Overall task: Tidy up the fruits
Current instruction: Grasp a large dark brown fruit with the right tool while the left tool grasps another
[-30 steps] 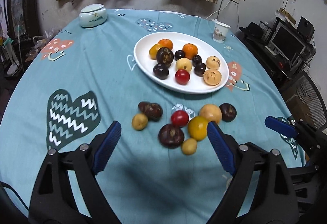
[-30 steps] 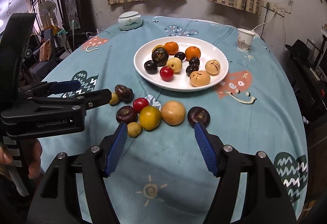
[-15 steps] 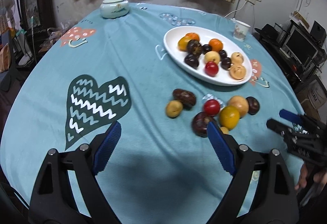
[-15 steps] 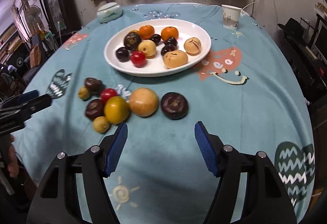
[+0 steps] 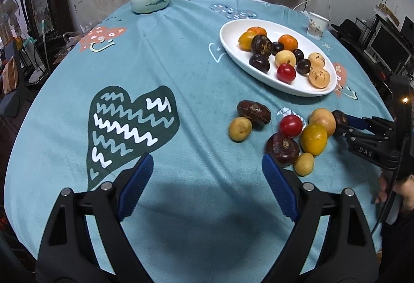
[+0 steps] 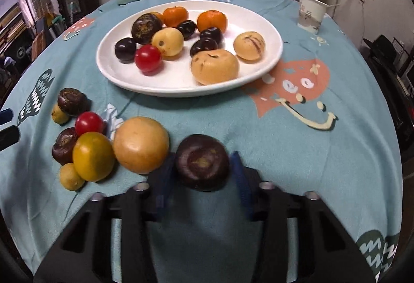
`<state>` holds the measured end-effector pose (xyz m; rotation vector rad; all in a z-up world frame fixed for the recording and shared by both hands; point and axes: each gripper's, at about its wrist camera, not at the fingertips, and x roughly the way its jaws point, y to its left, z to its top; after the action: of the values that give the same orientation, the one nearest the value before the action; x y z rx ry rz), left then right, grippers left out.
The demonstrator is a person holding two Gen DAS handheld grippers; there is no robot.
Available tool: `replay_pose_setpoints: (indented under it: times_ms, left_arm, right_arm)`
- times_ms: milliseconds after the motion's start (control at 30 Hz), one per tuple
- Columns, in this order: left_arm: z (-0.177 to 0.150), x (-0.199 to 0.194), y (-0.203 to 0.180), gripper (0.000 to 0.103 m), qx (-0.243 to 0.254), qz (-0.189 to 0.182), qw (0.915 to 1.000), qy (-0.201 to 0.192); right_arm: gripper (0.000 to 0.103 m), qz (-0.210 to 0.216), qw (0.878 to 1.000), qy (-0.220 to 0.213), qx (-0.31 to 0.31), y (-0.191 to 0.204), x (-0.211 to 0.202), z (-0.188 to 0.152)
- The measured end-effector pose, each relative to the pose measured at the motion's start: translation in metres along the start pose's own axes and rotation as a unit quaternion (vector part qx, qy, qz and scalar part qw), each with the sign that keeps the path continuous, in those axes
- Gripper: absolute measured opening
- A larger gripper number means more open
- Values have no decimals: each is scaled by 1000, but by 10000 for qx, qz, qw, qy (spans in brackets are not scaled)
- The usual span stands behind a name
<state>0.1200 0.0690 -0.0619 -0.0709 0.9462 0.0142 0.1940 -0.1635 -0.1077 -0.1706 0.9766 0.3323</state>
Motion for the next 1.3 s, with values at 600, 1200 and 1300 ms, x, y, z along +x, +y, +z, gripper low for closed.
replay_pose_setpoints:
  times_ms: [600, 1200, 1300]
  left_arm:
    - [-12, 34, -70, 75, 989, -39, 9948, 242]
    - [1, 22, -88, 41, 907, -679, 9935, -135]
    - [2, 11, -85, 41, 859, -688, 9937, -209]
  right_arm:
    - [42, 459, 9949, -282, 850, -18, -79, -47]
    - [42, 618, 9927, -558, 874, -11, -102, -43]
    - [42, 646, 9926, -607, 829, -6, -106, -42]
